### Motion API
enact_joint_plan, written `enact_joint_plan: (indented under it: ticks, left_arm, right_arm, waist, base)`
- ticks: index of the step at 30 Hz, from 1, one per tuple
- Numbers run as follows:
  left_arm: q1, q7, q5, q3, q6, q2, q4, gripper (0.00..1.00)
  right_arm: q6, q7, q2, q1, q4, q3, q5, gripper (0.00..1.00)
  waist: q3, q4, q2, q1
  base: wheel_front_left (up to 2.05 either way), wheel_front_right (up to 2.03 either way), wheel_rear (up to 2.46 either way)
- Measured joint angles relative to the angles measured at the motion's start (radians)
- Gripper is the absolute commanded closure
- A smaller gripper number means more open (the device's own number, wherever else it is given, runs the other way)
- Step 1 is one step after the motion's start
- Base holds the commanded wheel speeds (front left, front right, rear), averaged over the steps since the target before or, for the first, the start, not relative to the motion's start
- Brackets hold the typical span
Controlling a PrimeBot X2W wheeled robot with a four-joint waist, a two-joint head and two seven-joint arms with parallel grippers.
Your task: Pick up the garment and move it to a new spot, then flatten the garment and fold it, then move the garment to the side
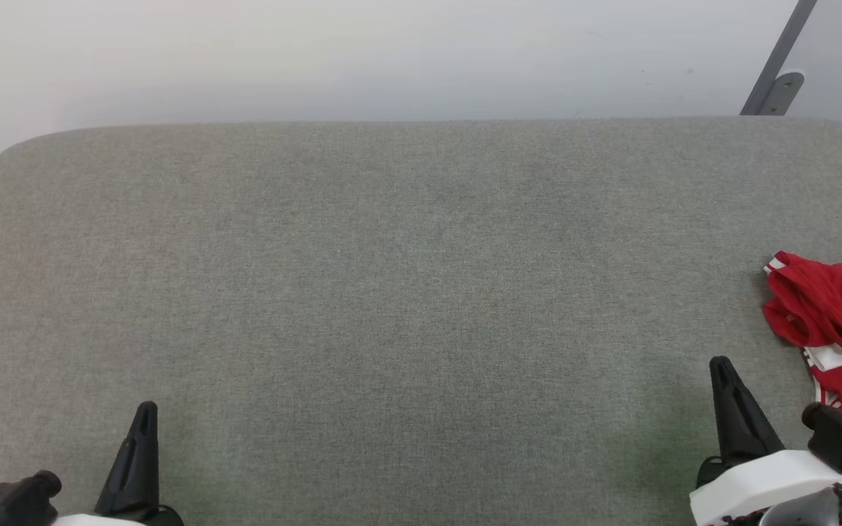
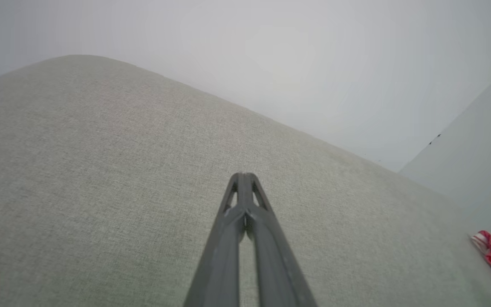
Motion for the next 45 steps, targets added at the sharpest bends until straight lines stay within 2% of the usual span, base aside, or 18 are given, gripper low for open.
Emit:
enact_joint_plan:
  ticks: [19, 45]
  left_arm:
    - [-0.054, 0.072, -0.245, 0.022, 0.000, -0.040, 0.037, 1.00]
    - [-0.115, 0.157, -0.512, 0.052, 0.000, -0.091, 0.069, 1.00]
  right_arm:
    - [0.000, 0.042, -0.004, -0.040, 0.041, -0.001, 0.331, 1.00]
    - [0.000, 0.091, -0.009, -0.079, 0.080, -0.006, 0.681, 1.00]
  waist:
    - [-0.013, -0.006, 0.0001, 0.0000]
    - [-0.030, -0.014, 0.0000, 0.0000]
  base:
    - [0.00, 0.00, 0.00]
    - [0.00, 0.00, 0.00]
